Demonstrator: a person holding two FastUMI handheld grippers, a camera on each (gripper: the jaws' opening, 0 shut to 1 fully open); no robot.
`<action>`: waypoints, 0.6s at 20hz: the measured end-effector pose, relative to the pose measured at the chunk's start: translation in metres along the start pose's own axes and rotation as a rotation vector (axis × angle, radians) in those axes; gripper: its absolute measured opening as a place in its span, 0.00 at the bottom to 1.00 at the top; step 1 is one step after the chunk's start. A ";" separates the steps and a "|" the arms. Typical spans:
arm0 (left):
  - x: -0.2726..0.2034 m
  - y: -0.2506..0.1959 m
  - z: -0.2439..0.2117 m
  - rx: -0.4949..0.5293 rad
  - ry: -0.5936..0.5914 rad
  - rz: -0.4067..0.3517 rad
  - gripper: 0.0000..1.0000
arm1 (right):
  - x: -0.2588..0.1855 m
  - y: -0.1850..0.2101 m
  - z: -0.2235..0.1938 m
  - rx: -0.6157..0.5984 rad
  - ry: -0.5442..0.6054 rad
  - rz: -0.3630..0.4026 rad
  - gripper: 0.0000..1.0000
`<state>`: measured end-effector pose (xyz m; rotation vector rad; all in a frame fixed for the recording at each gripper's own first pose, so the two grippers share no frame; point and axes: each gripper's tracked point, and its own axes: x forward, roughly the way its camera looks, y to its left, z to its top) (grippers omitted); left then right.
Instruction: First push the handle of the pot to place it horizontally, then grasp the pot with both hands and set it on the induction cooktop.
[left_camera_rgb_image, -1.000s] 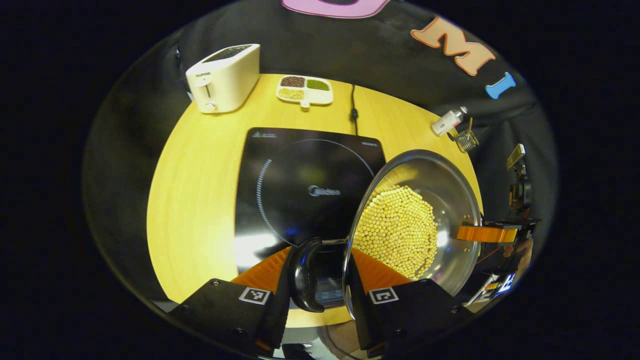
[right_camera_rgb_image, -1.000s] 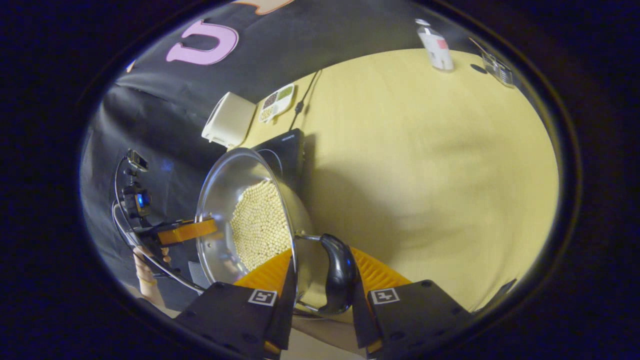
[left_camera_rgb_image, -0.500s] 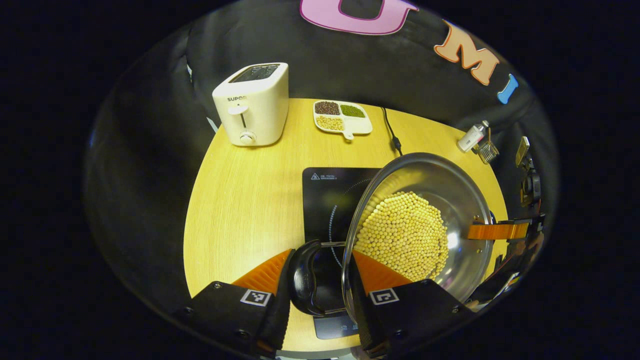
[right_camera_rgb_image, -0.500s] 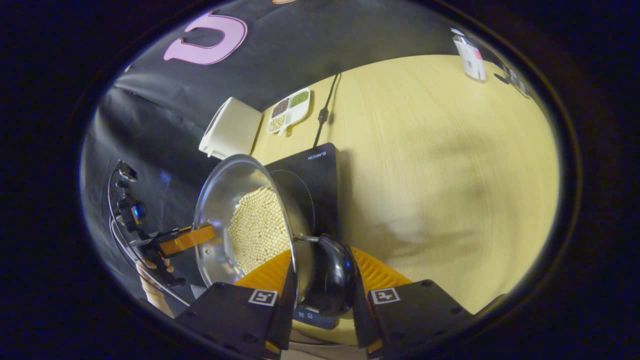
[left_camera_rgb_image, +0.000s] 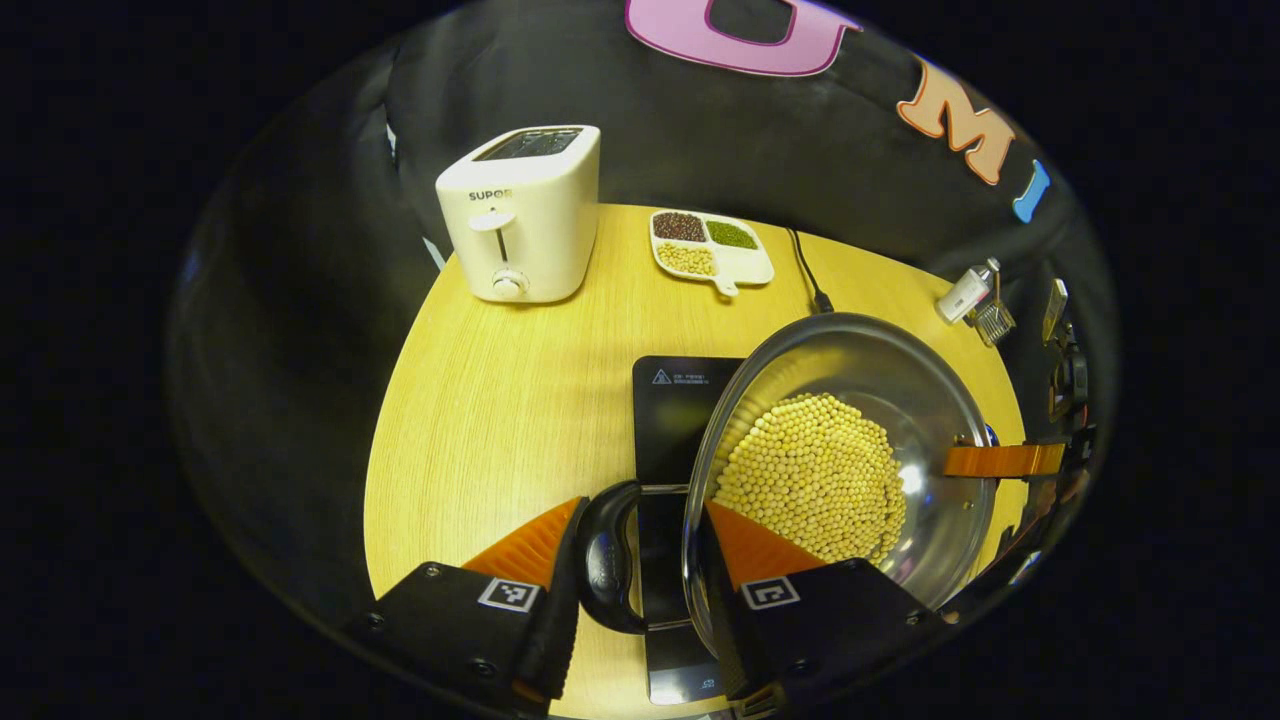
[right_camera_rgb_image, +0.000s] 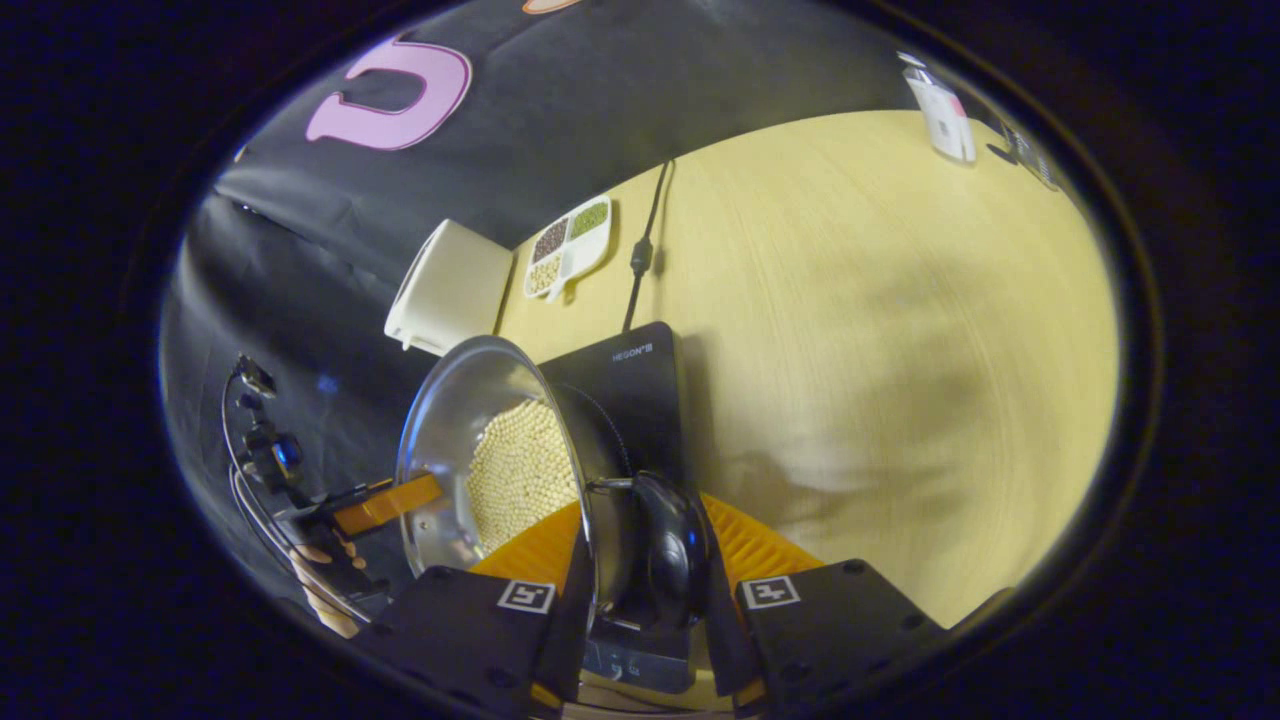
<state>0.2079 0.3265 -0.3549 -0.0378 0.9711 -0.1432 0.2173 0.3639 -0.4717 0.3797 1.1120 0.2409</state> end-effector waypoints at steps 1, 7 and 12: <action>0.000 0.000 0.001 -0.002 -0.007 -0.003 0.59 | 0.001 0.000 0.001 0.000 0.001 0.003 0.53; 0.003 0.001 0.003 0.009 -0.031 -0.012 0.63 | 0.001 0.001 -0.001 0.001 0.002 0.007 0.53; 0.003 0.002 0.002 -0.029 -0.050 -0.012 0.65 | -0.001 -0.002 -0.004 0.053 0.009 -0.016 0.60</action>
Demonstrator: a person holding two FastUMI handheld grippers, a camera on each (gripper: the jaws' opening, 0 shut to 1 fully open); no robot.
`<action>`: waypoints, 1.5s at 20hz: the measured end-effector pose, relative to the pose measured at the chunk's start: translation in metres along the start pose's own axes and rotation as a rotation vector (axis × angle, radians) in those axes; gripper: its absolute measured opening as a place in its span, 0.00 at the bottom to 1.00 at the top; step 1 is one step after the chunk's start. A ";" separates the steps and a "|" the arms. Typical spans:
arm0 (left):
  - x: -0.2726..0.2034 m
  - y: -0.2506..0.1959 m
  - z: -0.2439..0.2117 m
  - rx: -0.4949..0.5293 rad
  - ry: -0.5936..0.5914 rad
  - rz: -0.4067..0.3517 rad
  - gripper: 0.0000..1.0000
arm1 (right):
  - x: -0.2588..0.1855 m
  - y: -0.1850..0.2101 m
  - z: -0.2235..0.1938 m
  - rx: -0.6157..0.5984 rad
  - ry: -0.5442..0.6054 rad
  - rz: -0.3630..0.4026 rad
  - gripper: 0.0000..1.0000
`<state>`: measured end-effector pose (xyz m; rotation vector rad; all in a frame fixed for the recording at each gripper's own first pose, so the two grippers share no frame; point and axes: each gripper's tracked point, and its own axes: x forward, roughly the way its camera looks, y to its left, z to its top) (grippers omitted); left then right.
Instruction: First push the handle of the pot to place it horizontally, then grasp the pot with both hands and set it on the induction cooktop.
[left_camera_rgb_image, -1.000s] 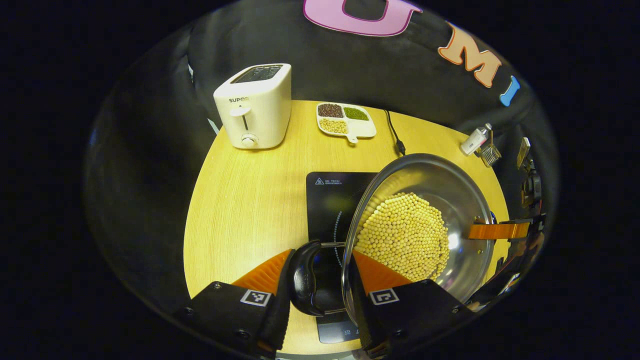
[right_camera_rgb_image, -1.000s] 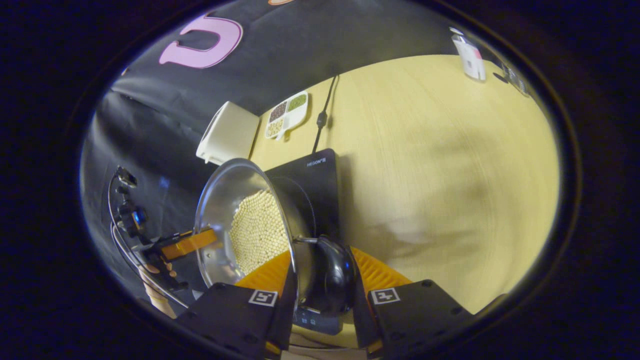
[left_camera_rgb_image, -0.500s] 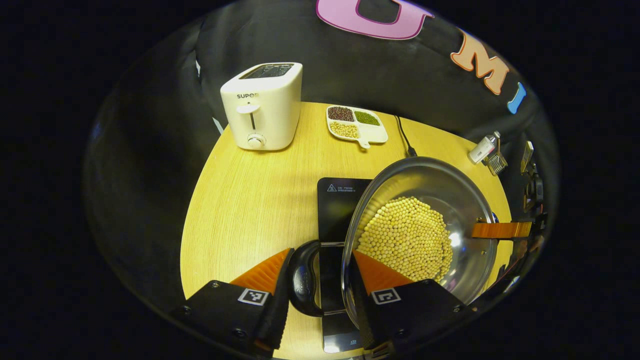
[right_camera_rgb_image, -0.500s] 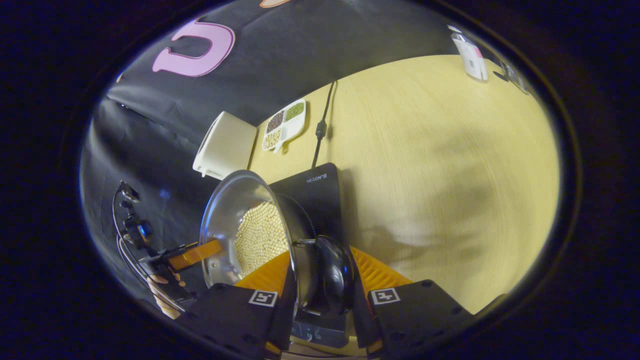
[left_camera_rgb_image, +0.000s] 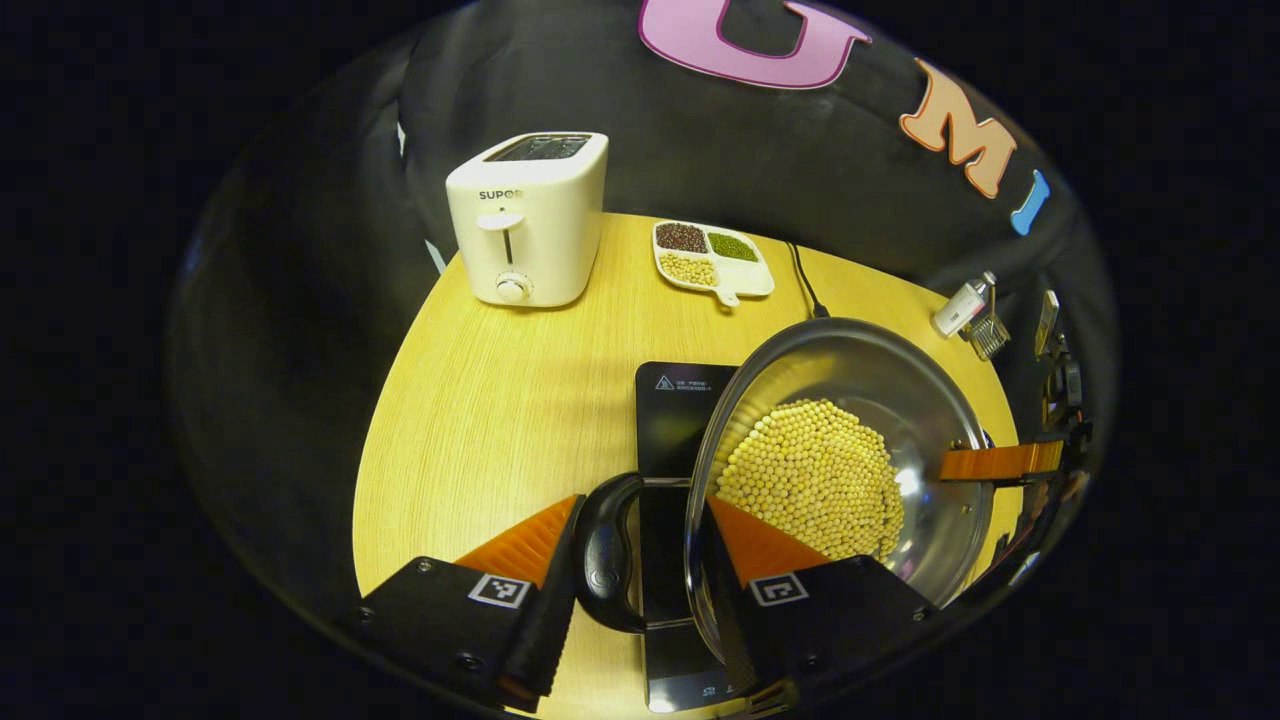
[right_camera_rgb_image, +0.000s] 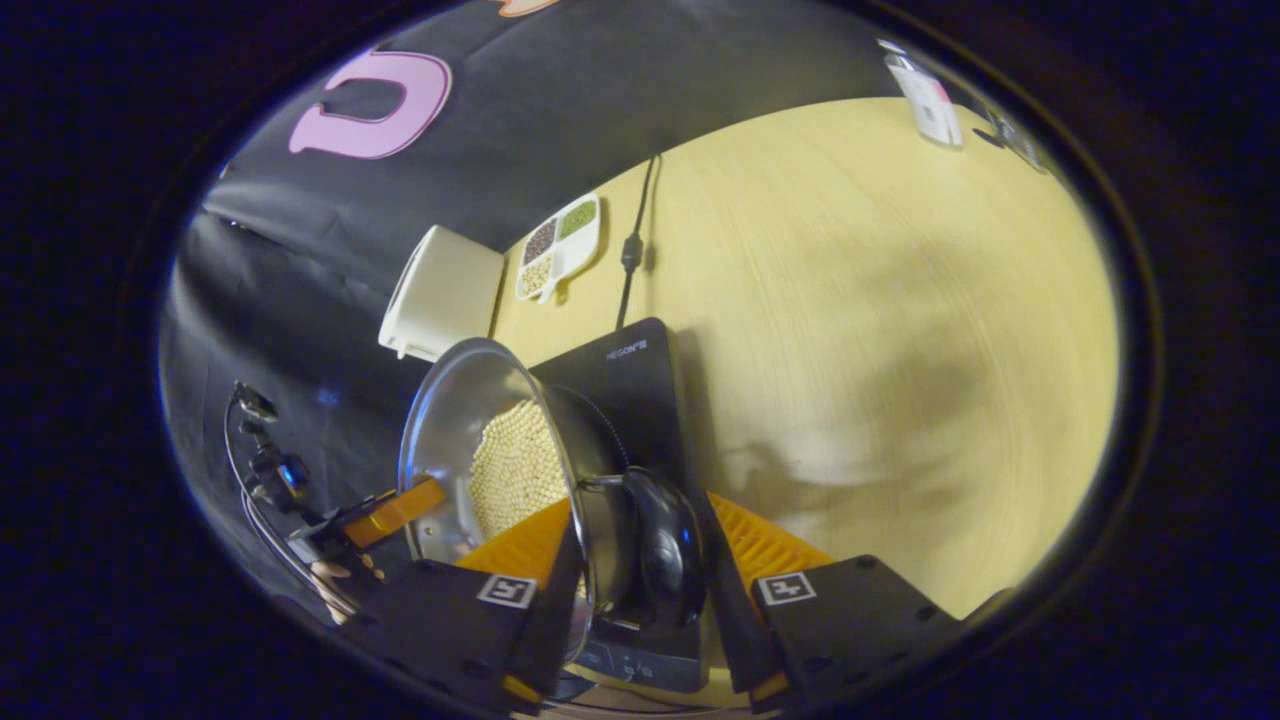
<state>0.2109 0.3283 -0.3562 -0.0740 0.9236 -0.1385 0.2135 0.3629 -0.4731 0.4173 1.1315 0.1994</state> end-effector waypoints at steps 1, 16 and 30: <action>-0.001 0.004 -0.002 -0.010 -0.005 0.020 0.67 | -0.002 -0.003 0.003 0.001 -0.012 -0.016 0.67; -0.093 -0.023 -0.010 -0.092 -0.244 0.286 0.98 | -0.151 -0.060 0.030 -0.132 -0.336 -0.154 1.00; -0.200 -0.284 0.030 0.015 -0.615 0.290 0.96 | -0.352 -0.120 0.106 -0.332 -0.696 -0.080 0.92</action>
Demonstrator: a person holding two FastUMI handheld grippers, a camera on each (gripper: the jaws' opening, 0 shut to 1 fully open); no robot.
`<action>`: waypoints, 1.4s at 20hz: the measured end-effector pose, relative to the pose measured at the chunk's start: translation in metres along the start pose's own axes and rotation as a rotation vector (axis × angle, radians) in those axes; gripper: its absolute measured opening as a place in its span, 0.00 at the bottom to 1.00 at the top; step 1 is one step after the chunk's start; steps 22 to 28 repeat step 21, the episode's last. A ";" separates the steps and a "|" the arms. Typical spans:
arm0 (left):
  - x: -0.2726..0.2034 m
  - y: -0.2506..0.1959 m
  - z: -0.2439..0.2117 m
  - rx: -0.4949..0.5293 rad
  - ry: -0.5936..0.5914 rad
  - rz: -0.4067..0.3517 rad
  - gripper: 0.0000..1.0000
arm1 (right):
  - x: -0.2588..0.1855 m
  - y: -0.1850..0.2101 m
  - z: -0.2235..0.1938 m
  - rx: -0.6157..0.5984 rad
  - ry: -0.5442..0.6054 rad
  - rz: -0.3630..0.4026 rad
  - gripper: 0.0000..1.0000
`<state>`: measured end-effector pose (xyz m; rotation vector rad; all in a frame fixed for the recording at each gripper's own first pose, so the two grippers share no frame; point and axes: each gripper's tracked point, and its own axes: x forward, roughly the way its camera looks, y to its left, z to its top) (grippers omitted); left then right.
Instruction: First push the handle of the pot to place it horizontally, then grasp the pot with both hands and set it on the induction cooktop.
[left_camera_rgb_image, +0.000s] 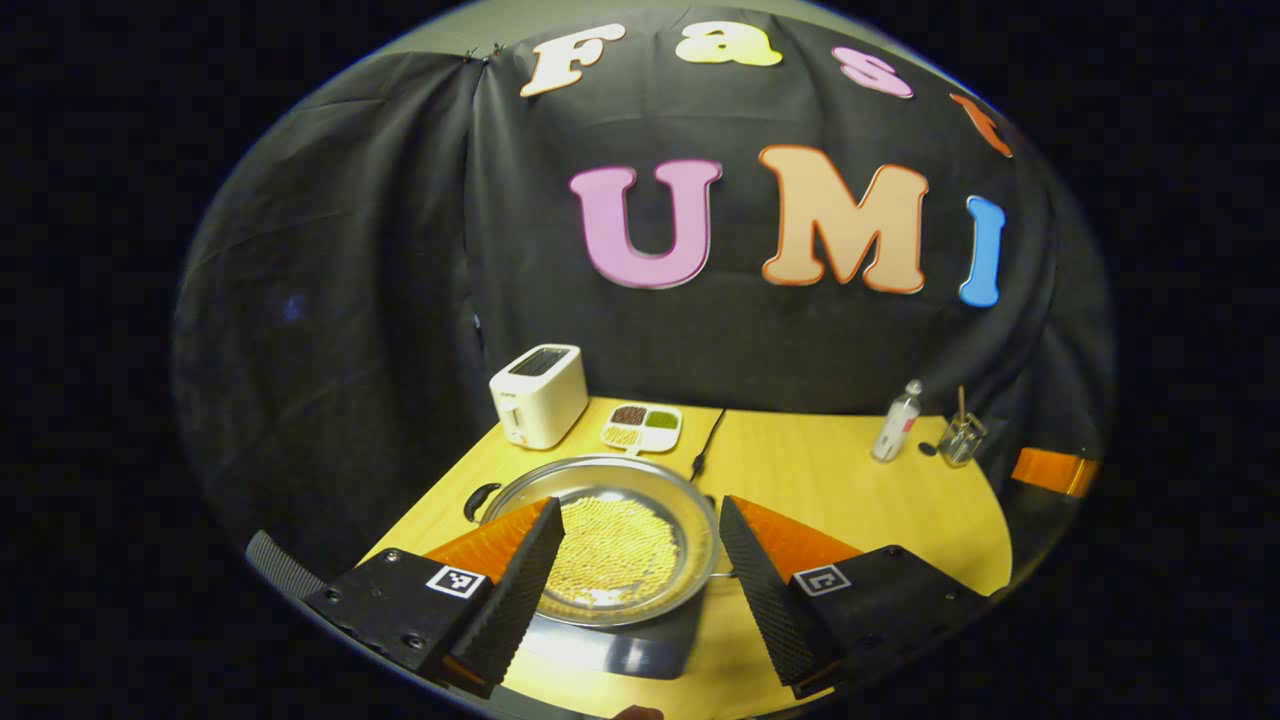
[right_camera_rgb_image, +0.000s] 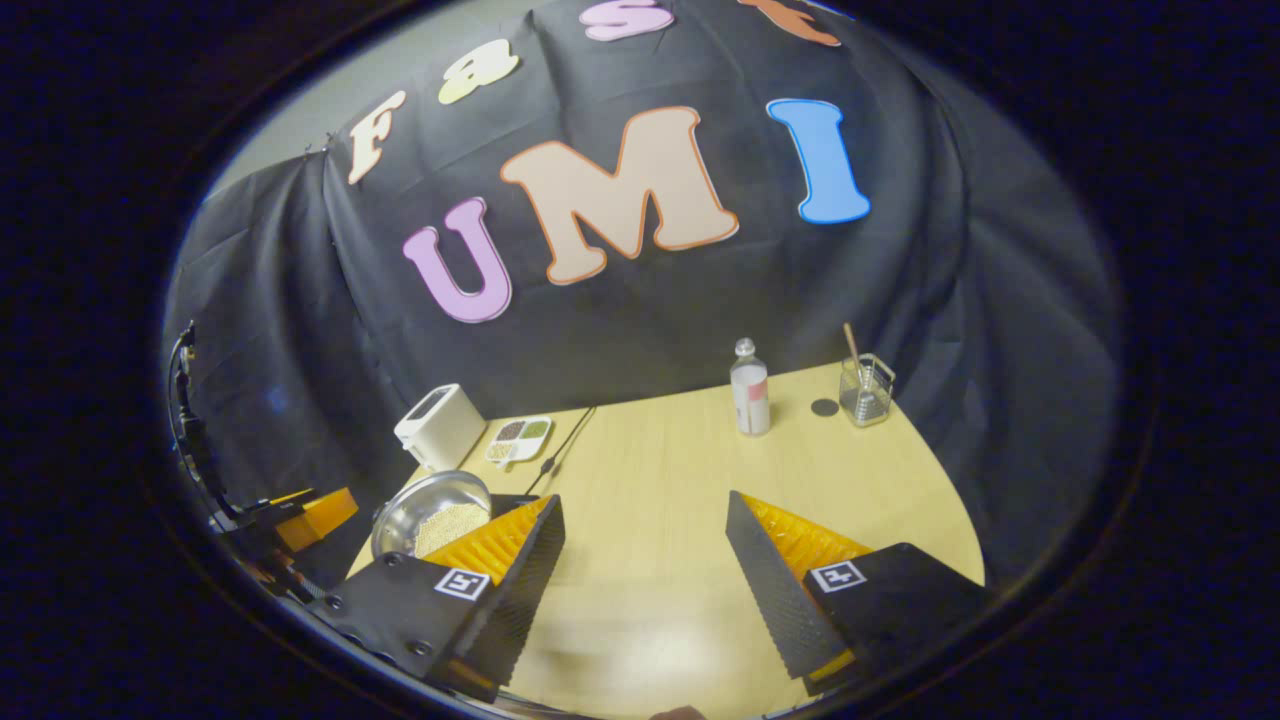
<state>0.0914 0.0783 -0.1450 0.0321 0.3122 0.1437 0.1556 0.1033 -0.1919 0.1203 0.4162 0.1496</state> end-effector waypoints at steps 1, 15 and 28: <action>-0.013 -0.006 0.021 0.002 -0.049 0.003 0.96 | -0.008 -0.005 0.014 -0.002 -0.035 0.015 0.92; -0.088 -0.098 0.073 -0.056 -0.341 0.024 0.95 | -0.112 -0.053 0.122 -0.133 -0.360 0.013 0.92; -0.092 -0.093 0.072 -0.103 -0.345 0.033 0.96 | -0.123 -0.069 0.130 -0.161 -0.422 -0.031 0.92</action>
